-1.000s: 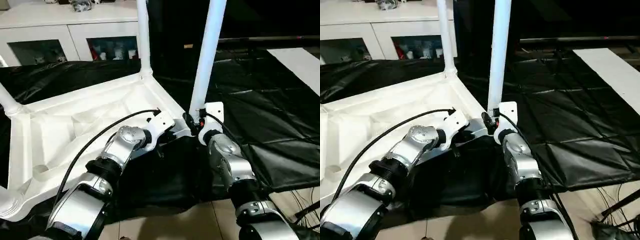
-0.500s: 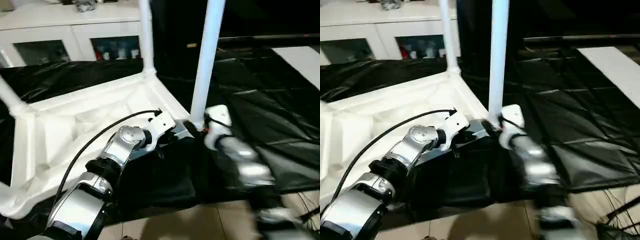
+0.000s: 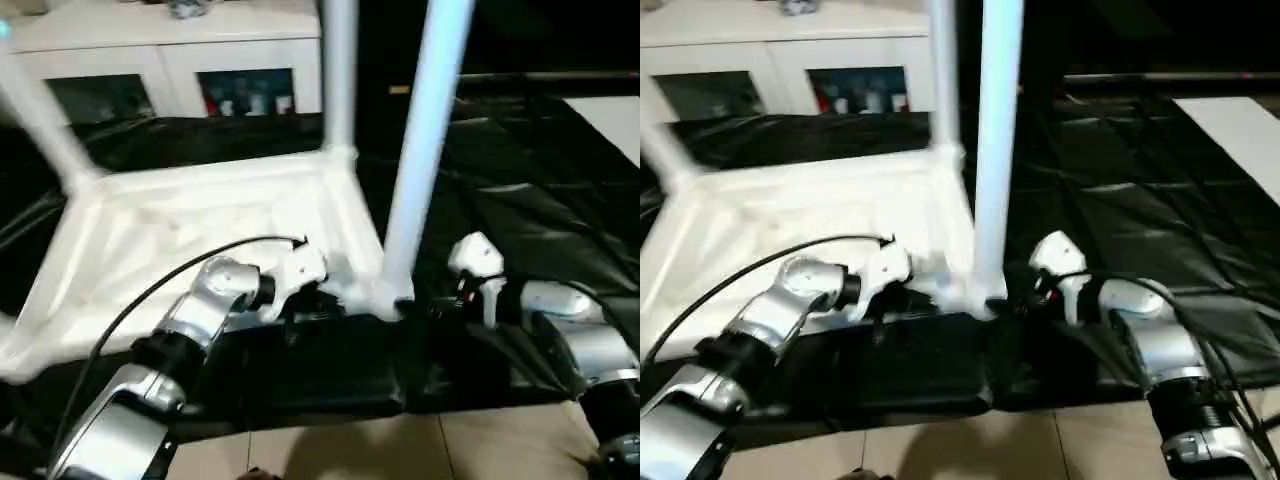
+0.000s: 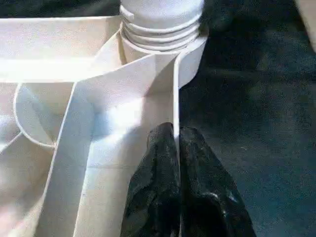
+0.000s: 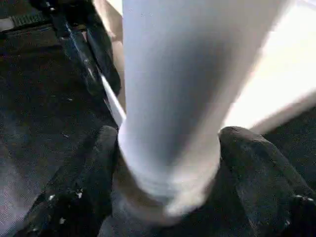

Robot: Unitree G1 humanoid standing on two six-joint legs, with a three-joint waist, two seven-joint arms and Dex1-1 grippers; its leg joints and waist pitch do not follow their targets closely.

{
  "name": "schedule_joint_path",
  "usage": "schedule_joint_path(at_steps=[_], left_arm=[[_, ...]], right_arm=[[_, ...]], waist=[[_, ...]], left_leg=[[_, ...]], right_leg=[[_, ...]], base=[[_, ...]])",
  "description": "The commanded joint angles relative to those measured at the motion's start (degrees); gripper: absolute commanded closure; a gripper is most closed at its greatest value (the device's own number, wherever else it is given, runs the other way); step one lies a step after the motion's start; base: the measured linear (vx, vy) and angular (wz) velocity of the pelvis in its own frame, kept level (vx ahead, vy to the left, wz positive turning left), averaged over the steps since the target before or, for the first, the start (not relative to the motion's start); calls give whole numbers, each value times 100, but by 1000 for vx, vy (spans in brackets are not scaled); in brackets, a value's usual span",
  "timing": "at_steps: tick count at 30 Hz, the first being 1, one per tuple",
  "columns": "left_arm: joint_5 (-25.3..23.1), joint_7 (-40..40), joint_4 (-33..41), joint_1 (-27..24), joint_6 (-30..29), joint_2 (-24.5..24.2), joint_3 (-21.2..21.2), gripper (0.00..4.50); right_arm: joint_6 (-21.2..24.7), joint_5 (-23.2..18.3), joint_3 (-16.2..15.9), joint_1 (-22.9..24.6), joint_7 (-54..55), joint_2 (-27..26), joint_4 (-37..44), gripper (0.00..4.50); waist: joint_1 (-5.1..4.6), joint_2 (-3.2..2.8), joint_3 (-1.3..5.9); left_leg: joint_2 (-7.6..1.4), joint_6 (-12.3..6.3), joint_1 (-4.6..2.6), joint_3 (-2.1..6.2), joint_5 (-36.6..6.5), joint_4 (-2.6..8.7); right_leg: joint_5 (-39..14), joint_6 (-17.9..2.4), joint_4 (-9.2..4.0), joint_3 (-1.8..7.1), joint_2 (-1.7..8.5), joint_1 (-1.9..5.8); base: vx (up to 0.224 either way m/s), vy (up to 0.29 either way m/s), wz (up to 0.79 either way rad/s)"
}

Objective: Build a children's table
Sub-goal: Rotate leg to tighten

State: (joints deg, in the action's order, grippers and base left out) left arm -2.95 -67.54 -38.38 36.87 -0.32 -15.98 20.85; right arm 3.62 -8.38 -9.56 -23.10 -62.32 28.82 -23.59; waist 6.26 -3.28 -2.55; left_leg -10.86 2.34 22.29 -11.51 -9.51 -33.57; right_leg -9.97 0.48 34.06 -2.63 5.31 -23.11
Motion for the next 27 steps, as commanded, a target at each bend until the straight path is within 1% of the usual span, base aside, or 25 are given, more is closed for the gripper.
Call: schedule_joint_path(at_steps=[1,2,6,7,9,10,12,13,14,15,16,19,23,24,25,27], left_arm=[[-61,-350,131,-127,20,-18,254,450],[-77,-353,125,-110,48,-32,221,450],[-29,-429,317,-157,-73,-95,221,450],[-24,-446,353,-156,-97,-108,221,450],[-20,-452,388,-156,-117,-123,222,450],[-17,-448,398,-156,-124,-128,222,450],[-20,-433,422,-160,-137,-145,220,450],[-19,-429,435,-168,-144,-149,212,450],[-18,-430,443,-174,-147,-153,208,450],[-17,-442,477,-193,-165,-167,202,450],[-16,-451,498,-204,-177,-175,200,450],[-7,-465,548,-232,-215,-213,195,450],[-13,-449,571,-265,-219,-251,191,450],[-9,-447,576,-268,-230,-258,186,450],[-6,-449,583,-271,-241,-262,184,450],[-1,-459,601,-280,-262,-278,181,450]], right_arm=[[-138,100,-27,-136,-140,69,56,103],[-160,108,-113,-109,-329,102,93,103],[-176,76,-206,-57,-531,110,142,103],[-163,54,-221,-69,-542,77,116,103],[-168,12,-217,-108,-525,27,57,103],[-180,-6,-211,-129,-513,3,25,119],[-223,-71,-173,-190,-534,-77,-59,119],[-244,-87,-151,-210,-540,-108,-85,142],[-248,-99,-143,-219,-555,-122,-96,150],[-273,-111,-137,-232,-593,-144,-118,158],[-288,-114,-138,-236,-618,-151,-126,158],[-295,-133,-132,-245,-653,-163,-169,178],[-332,-117,-154,-212,-670,-154,-225,185],[-343,-114,-160,-199,-669,-156,-232,187],[-347,-116,-162,-193,-672,-161,-237,187],[-356,-122,-164,-172,-679,-183,-247,187]], waist=[[-35,98,346],[-33,106,348],[-24,118,357],[-18,139,358],[-12,124,358],[-11,146,356],[-11,130,359],[-13,141,362],[-18,136,360],[-17,144,359],[-10,141,360],[-6,147,362],[-5,145,363],[-3,136,364],[-9,144,362],[-6,127,365]], left_leg=[[-260,-266,-145,111,-1652,416],[-255,-271,-136,110,-1645,414],[-247,-346,-121,101,-1497,394],[-245,-374,-118,96,-1423,386],[-245,-391,-117,98,-1370,382],[-244,-396,-117,95,-1374,382],[-252,-366,-122,107,-1402,391],[-256,-352,-124,107,-1418,392],[-253,-349,-120,106,-1423,392],[-251,-346,-127,100,-1429,389],[-257,-349,-124,105,-1386,389],[-246,-381,-118,97,-1305,378],[-244,-387,-119,98,-1289,374],[-247,-385,-119,101,-1293,375],[-243,-385,-117,99,-1305,374],[-243,-382,-121,99,-1304,372]], right_leg=[[-1447,-1341,-407,169,281,203],[-1398,-1344,-402,171,287,215],[-1266,-1371,-387,170,300,233],[-1230,-1380,-384,170,296,230],[-1251,-1378,-382,169,295,228],[-1272,-1372,-386,168,293,227],[-1336,-1366,-382,165,297,224],[-1318,-1379,-375,165,297,223],[-1312,-1388,-373,164,295,219],[-1291,-1392,-375,166,291,218],[-1213,-1407,-364,168,294,226],[-1101,-1431,-352,166,291,232],[-1127,-1423,-352,164,291,236],[-1128,-1426,-352,164,294,237],[-1137,-1423,-354,163,288,237],[-1132,-1426,-351,163,289,236]], base=[[0,0,0],[0,0,0],[0,0,0],[0,0,0],[0,0,0],[0,0,0],[0,0,0],[0,0,0],[0,0,0],[0,0,0],[0,0,0],[0,0,0],[0,0,0],[0,0,0],[0,0,0],[0,0,0]])
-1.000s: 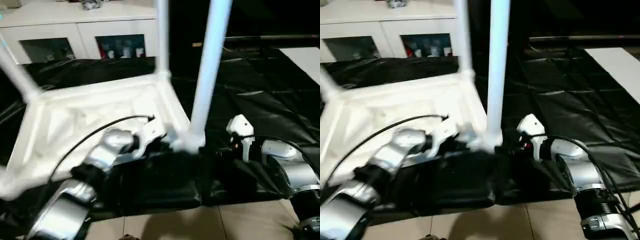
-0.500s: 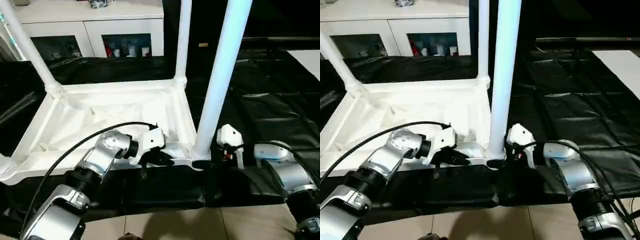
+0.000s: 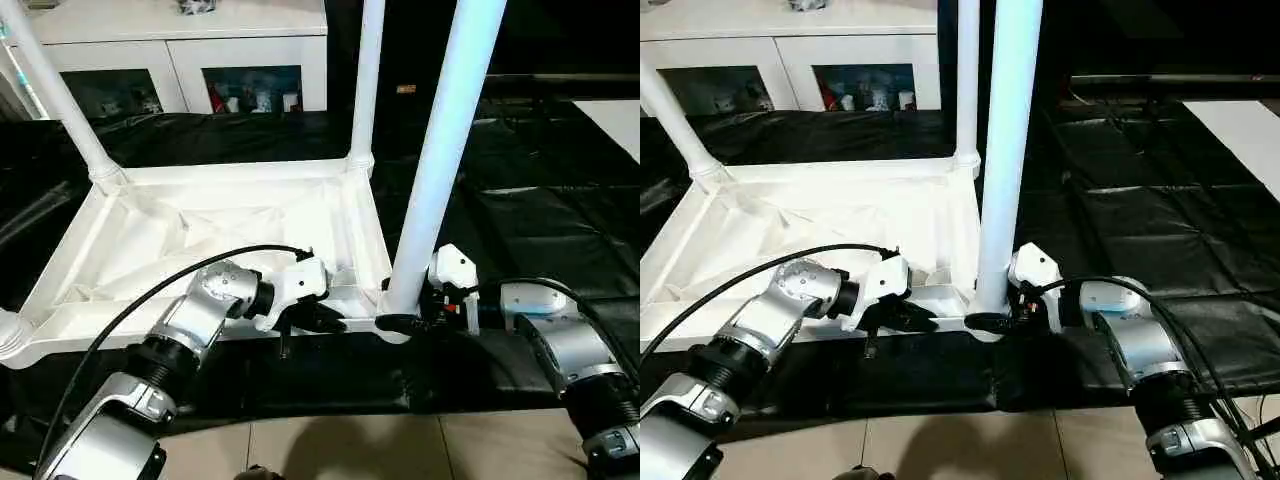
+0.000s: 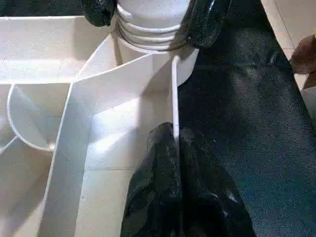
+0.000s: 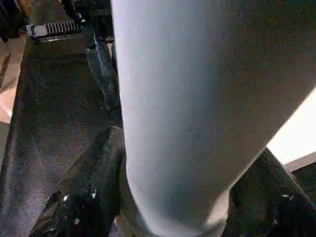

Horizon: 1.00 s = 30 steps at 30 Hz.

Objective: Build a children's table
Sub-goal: Rotate leg to tighten

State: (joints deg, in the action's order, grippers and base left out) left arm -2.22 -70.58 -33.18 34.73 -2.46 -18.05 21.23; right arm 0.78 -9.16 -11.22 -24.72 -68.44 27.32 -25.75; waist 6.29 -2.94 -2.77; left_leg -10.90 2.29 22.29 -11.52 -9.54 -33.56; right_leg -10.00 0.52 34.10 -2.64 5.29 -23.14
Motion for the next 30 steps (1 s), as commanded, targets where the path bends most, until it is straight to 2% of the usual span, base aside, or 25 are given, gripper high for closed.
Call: schedule_joint_path(at_steps=[1,5,6,8,9,10,11,12,13,14,15,17,18,19,20,21,22,25,28,29,30], left_arm=[[-76,-160,81,-66,-53,-77,144,450],[-73,65,-67,14,-164,30,60,450],[-71,128,-108,31,-183,59,36,450],[-119,650,-428,152,-207,260,-106,450],[-122,660,-433,154,-205,263,-107,450],[-161,860,-539,193,-170,335,-134,450],[-170,904,-562,201,-162,351,-140,450],[-200,1261,-747,262,-136,528,-196,450],[-205,1302,-767,270,-132,548,-201,450],[-252,1652,-953,354,-102,715,-244,450],[-284,1954,-1122,453,-100,844,-302,450],[-289,2007,-1159,476,-99,871,-313,450],[-325,2373,-1387,626,-97,1041,-380,450],[-349,2540,-1510,701,-79,1118,-413,450],[-363,2643,-1591,752,-54,1162,-434,450],[-389,2835,-1737,844,-10,1236,-474,450],[-416,2903,-1827,894,36,1267,-486,450],[-436,2889,-1869,912,70,1273,-482,450],[-449,2825,-1904,883,175,1268,-462,450],[-461,2716,-1879,842,230,1225,-449,450],[-468,2657,-1873,821,269,1189,-442,450]], right_arm=[[-74,-55,15,5,-41,-59,-28,187],[73,-277,364,36,600,-442,-130,187],[116,-288,426,26,772,-516,-164,187],[272,-303,760,-4,1851,-990,-367,187],[273,-303,763,-3,1863,-996,-369,188],[306,-320,836,9,2128,-1136,-392,188],[314,-323,852,12,2186,-1167,-397,188],[332,-288,1039,24,3004,-1545,-491,188],[333,-274,1057,24,3108,-1586,-507,188],[289,-91,1193,8,4001,-1934,-669,188],[182,170,1207,-38,4684,-2133,-851,188],[164,240,1203,-55,4856,-2173,-899,188],[-5,604,1195,-189,5884,-2436,-1204,188],[-85,739,1207,-260,6314,-2561,-1334,188],[-144,779,1217,-310,6518,-2649,-1397,188],[-278,834,1225,-396,6835,-2818,-1494,188],[-381,823,1232,-445,6911,-2956,-1515,188],[-430,802,1239,-474,6862,-3034,-1502,188],[-606,562,1313,-448,6479,-3147,-1412,188],[-742,483,1303,-460,6376,-3175,-1382,132],[-864,493,1267,-489,6342,-3165,-1378,118]], waist=[[-10,79,389],[-20,79,385],[-38,85,379],[-107,38,360],[-128,54,362],[-153,38,355],[-175,41,351],[-170,32,366],[-212,11,353],[-235,27,370],[-248,6,370],[-293,13,372],[-300,0,376],[-323,-33,377],[-333,-12,372],[-328,16,376],[-326,-3,381],[-305,-15,395],[-299,-16,386],[-300,17,384],[-291,3,386]], left_leg=[[-240,-371,-121,104,-1303,370],[-237,-346,-125,99,-1334,376],[-229,-305,-115,106,-1384,385],[-206,-145,-120,124,-1664,418],[-207,-89,-138,129,-1717,425],[-202,-22,-139,151,-1835,439],[-200,-20,-126,147,-1871,444],[-208,16,-149,155,-1873,447],[-205,43,-148,141,-1883,453],[-185,93,-136,150,-1834,452],[-179,113,-141,148,-1823,453],[-170,157,-148,155,-1878,456],[-177,119,-143,150,-1871,451],[-167,168,-155,143,-1863,453],[-143,170,-145,149,-1877,458],[-147,152,-148,143,-1880,450],[-144,110,-166,138,-1923,443],[-164,-29,-141,144,-1805,450],[-161,-114,-129,135,-1762,447],[-164,-132,-126,132,-1776,451],[-166,-133,-131,135,-1773,450]], right_leg=[[-1119,-1436,-355,164,293,238],[-1083,-1460,-355,166,287,230],[-1177,-1452,-360,160,289,237],[-1589,-1361,-397,156,295,218],[-1683,-1316,-420,156,294,211],[-1833,-1259,-431,153,305,226],[-1862,-1225,-442,158,296,218],[-1805,-1204,-441,158,297,223],[-1697,-1219,-451,172,283,187],[-1634,-1211,-432,163,282,206],[-1601,-1211,-434,166,285,195],[-1589,-1209,-437,155,274,202],[-1535,-1210,-438,167,282,197],[-1511,-1213,-447,168,278,165],[-1568,-1193,-453,157,272,196],[-1612,-1169,-462,160,280,188],[-1692,-1145,-476,171,289,171],[-1442,-1131,-454,169,280,207],[-1262,-1187,-445,166,276,222],[-1313,-1182,-453,166,281,228],[-1343,-1186,-450,167,287,226]], base=[[0,0,0],[0,0,0],[0,0,0],[0,0,0],[0,0,0],[0,0,0],[0,0,0],[0,0,0],[0,0,0],[0,0,0],[0,0,0],[0,0,0],[0,0,0],[0,0,0],[0,0,0],[0,0,0],[0,0,0],[0,0,0],[0,0,0],[0,0,0],[0,0,0]])
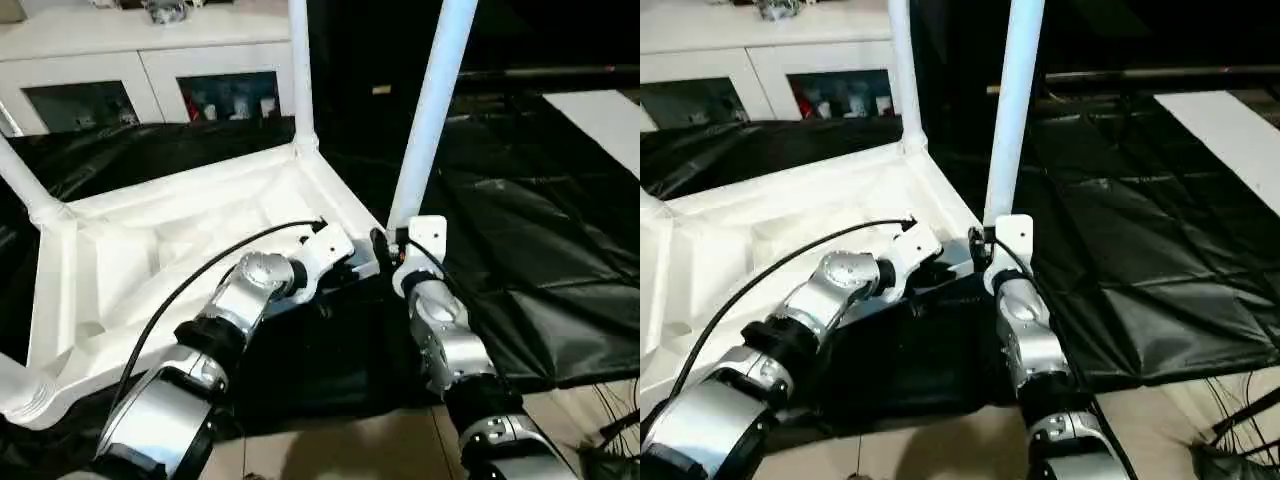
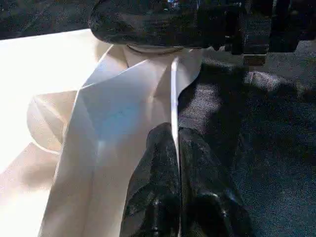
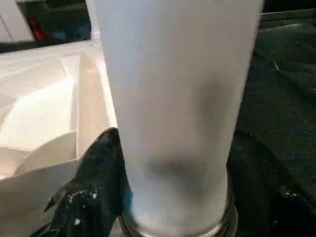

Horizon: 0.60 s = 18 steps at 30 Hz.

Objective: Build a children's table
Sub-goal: Rotate leg to tighten

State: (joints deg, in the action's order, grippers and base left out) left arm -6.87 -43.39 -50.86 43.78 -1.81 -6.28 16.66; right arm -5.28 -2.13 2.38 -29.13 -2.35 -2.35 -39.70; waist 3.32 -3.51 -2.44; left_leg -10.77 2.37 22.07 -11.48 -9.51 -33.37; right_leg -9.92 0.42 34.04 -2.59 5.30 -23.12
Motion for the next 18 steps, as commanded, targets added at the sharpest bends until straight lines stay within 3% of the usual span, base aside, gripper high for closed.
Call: schedule_joint_path(at_steps=[1,6,11,17,18], left_arm=[[-7,-115,-92,-100,236,-19,28,450],[17,-403,78,-212,276,-176,82,450],[56,-862,412,-419,298,-503,124,450],[319,-1893,1052,-774,224,-995,201,450],[319,-1893,1052,-774,224,-995,201,450]], right_arm=[[-308,-183,-116,-64,-270,-178,32,118],[-140,-245,-142,-138,-600,0,130,76],[275,-259,-613,-6,-2586,993,682,71],[441,-775,-1190,530,-5218,2207,1577,71],[441,-775,-1190,530,-5218,2207,1577,71]], waist=[[10,63,358],[6,59,353],[42,88,358],[121,101,367],[128,102,363]], left_leg=[[-182,-162,-108,127,-1767,427],[-185,-190,-105,125,-1686,432],[-204,-363,-84,116,-1479,401],[-234,-540,-71,95,-1305,359],[-232,-553,-75,92,-1318,358]], right_leg=[[-1366,-1169,-447,165,296,223],[-1361,-1197,-436,164,288,227],[-1006,-1286,-400,158,278,269],[-803,-1425,-354,150,283,286],[-845,-1440,-363,147,277,280]], base=[[0,0,0],[0,0,0],[0,0,0],[0,0,0],[0,0,0]])
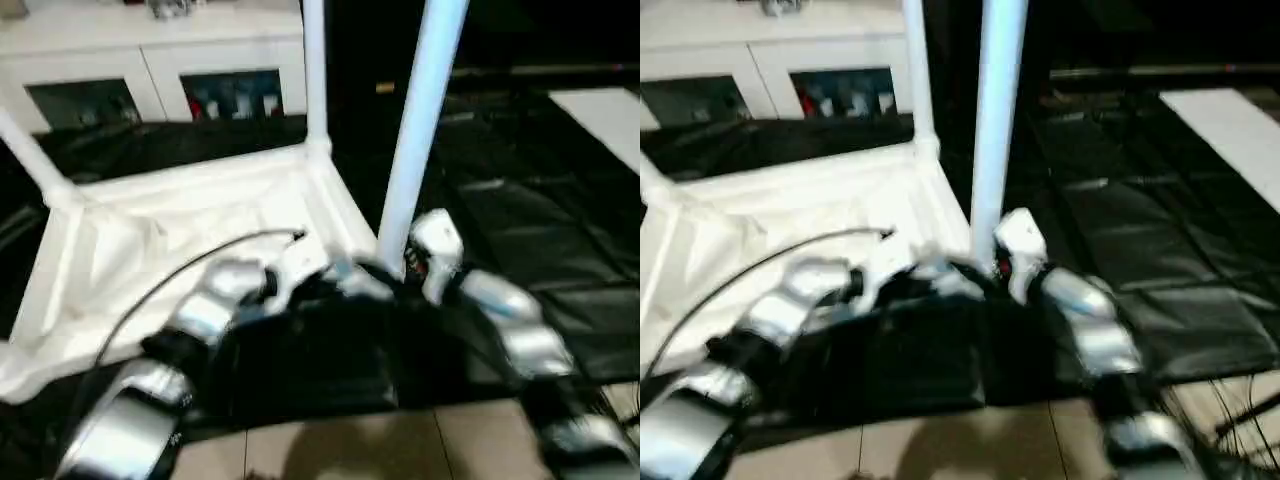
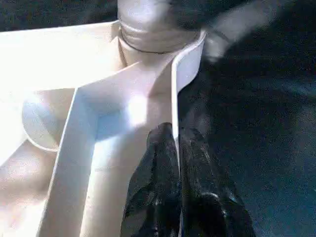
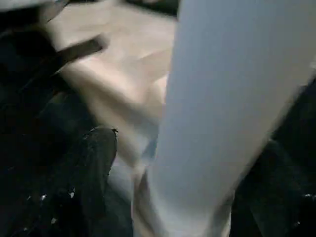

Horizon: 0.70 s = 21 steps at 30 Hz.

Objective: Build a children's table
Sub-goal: Rotate leg to tighten

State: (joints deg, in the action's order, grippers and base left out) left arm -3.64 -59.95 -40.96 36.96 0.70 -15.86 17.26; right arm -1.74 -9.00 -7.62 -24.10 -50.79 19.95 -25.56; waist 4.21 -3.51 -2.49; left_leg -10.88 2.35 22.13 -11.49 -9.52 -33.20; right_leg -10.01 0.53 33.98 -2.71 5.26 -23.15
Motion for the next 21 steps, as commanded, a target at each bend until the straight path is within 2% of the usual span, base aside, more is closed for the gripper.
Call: schedule_joint_path(at_steps=[1,2,4,5,7,9,10,11,12,13,15,16,17,21], left_arm=[[42,-476,245,-187,-74,-196,172,450],[100,-770,474,-303,-153,-384,192,450],[128,-904,580,-356,-195,-467,197,450],[143,-1091,758,-444,-307,-649,206,450],[126,-1114,818,-479,-342,-726,206,450],[78,-1070,908,-558,-405,-907,150,450],[73,-1052,957,-594,-442,-974,129,450],[53,-1001,1005,-637,-462,-1051,96,450],[53,-1001,1005,-637,-462,-1051,96,450],[51,-962,1070,-674,-510,-1112,68,450],[66,-898,1185,-748,-617,-1225,-27,450],[74,-888,1226,-769,-660,-1262,-58,450],[101,-910,1302,-812,-710,-1318,-83,450],[172,-940,1520,-923,-818,-1435,-107,450]], right_arm=[[139,-164,-247,62,-721,138,232,71],[220,-239,-305,63,-1095,287,269,71],[263,-268,-328,55,-1253,344,277,71],[253,-265,-367,-20,-1439,379,212,71],[229,-239,-377,-74,-1450,360,159,71],[150,-185,-439,-240,-1509,269,11,71],[128,-174,-475,-290,-1541,240,-32,71],[97,-155,-539,-333,-1615,209,-74,71],[97,-155,-539,-333,-1615,209,-74,71],[73,-144,-593,-365,-1696,199,-106,71],[-47,-41,-714,-439,-1815,148,-248,71],[-97,8,-743,-471,-1831,124,-313,71],[-141,54,-773,-521,-1844,87,-415,71],[-340,175,-812,-705,-1814,-23,-790,71]], waist=[[33,125,359],[44,137,357],[36,104,347],[38,129,342],[36,109,342],[31,196,338],[14,266,330],[28,223,334],[14,209,334],[3,278,330],[-2,347,335],[-9,323,322],[-36,354,323],[-50,374,322]], left_leg=[[-224,-547,-68,88,-1335,344],[-234,-510,-72,100,-1411,356],[-247,-447,-91,99,-1503,369],[-254,-397,-99,100,-1552,379],[-258,-315,-111,104,-1600,390],[-259,-289,-110,102,-1553,395],[-250,-295,-93,97,-1525,398],[-256,-270,-103,110,-1510,396],[-259,-257,-102,109,-1502,400],[-259,-245,-119,92,-1492,395],[-265,-246,-108,100,-1469,401],[-260,-222,-113,102,-1503,414],[-265,-175,-115,104,-1540,418],[-261,-119,-135,105,-1603,420]], right_leg=[[-941,-1460,-362,159,279,269],[-1142,-1448,-364,155,293,276],[-1339,-1438,-374,161,289,246],[-1437,-1433,-375,167,290,234],[-1459,-1425,-372,171,284,216],[-1406,-1434,-358,177,290,217],[-1435,-1407,-360,174,289,222],[-1477,-1398,-339,180,312,214],[-1465,-1393,-344,180,309,210],[-1365,-1392,-350,182,284,198],[-1274,-1419,-310,181,298,212],[-1347,-1401,-334,181,296,198],[-1310,-1415,-328,184,295,198],[-1212,-1453,-314,193,294,199]], base=[[0,0,0],[0,0,0],[0,0,0],[0,0,0],[0,0,0],[0,0,0],[0,0,0],[0,0,0],[0,0,0],[0,0,0],[0,0,0],[0,0,0],[0,0,0],[0,0,0]])
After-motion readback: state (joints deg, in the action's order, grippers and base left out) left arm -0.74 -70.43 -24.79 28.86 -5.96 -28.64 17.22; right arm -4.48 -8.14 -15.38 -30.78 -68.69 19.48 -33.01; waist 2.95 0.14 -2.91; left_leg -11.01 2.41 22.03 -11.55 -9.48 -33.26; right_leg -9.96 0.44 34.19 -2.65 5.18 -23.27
